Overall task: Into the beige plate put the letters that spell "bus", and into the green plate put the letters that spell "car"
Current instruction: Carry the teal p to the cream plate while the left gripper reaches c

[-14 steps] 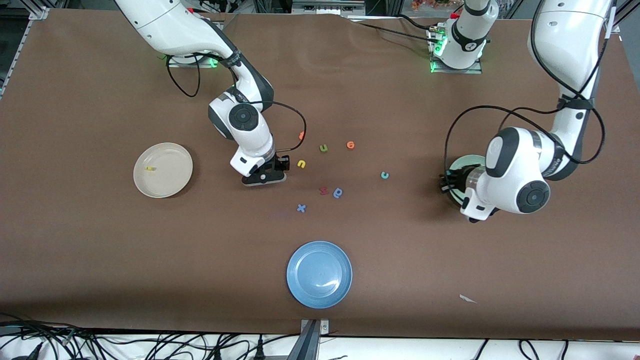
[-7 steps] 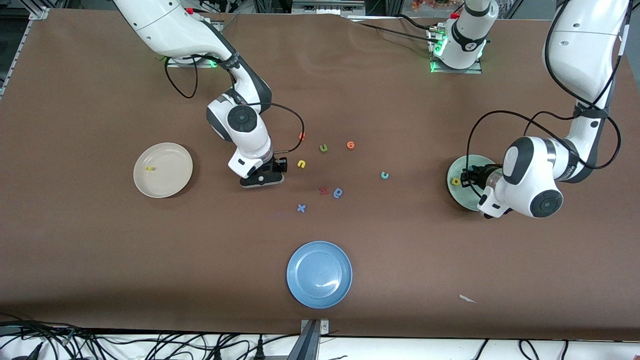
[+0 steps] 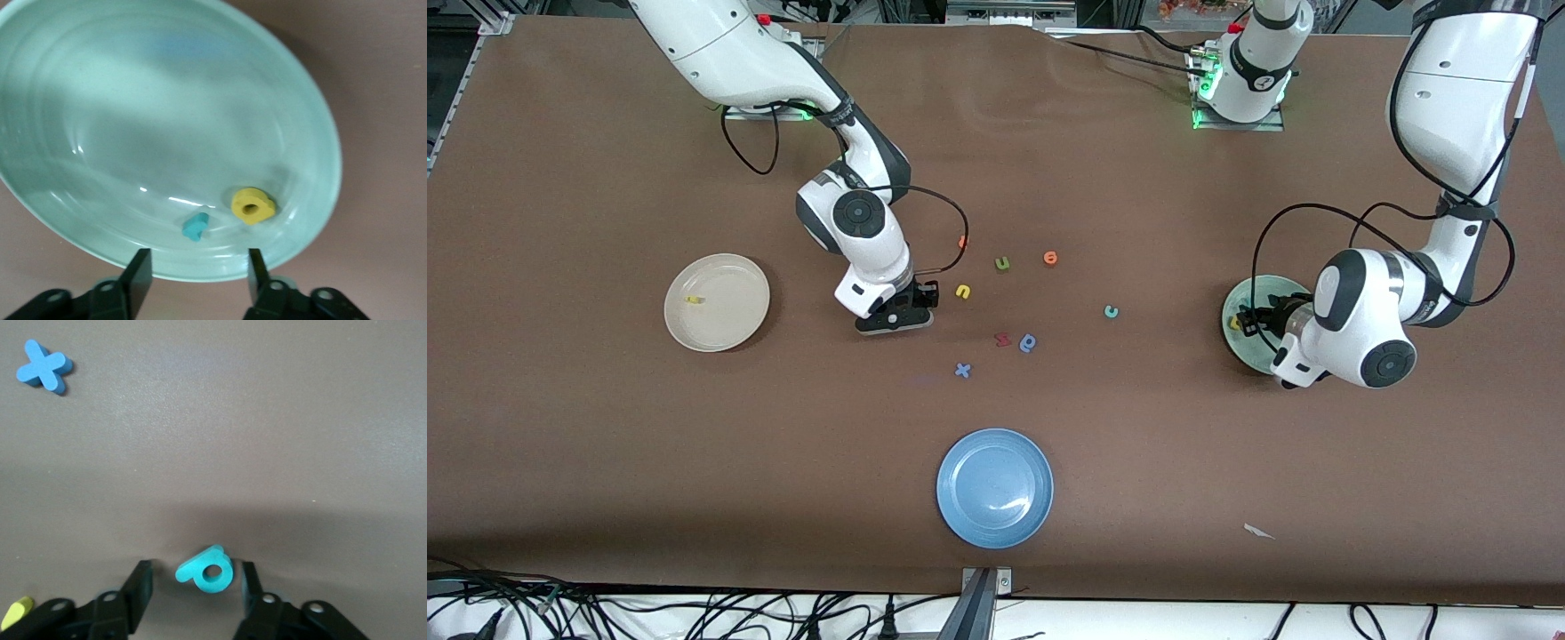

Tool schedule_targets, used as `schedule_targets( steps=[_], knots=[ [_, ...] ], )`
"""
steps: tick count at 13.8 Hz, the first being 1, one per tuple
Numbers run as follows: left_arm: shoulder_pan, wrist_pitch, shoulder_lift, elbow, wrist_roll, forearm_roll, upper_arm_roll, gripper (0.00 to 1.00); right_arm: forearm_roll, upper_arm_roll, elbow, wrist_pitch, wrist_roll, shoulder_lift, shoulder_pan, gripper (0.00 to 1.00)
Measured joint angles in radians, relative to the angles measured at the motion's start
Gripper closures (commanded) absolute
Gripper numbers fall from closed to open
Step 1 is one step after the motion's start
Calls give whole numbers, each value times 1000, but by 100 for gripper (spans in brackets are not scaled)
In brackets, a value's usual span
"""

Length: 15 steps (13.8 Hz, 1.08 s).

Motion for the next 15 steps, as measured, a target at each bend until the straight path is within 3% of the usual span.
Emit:
schedule_targets(
  steps=[4, 8, 12, 15],
  knots=[
    [-18, 33, -26, 32, -160, -6, -101, 0, -1, 0, 0, 0, 0, 0, 0, 46],
    [-49, 188, -25, 12, -406, -11, -214, 0, -3, 0, 0, 0, 0, 1, 0, 51],
    [-138, 379, -6, -81, -572, -11, -224, 0, -6, 0, 0, 0, 0, 2, 0, 65],
    [-169, 451, 4, -123, -635, -11, -224, 10, -7, 0, 0, 1, 0, 1, 0, 69]
  ],
)
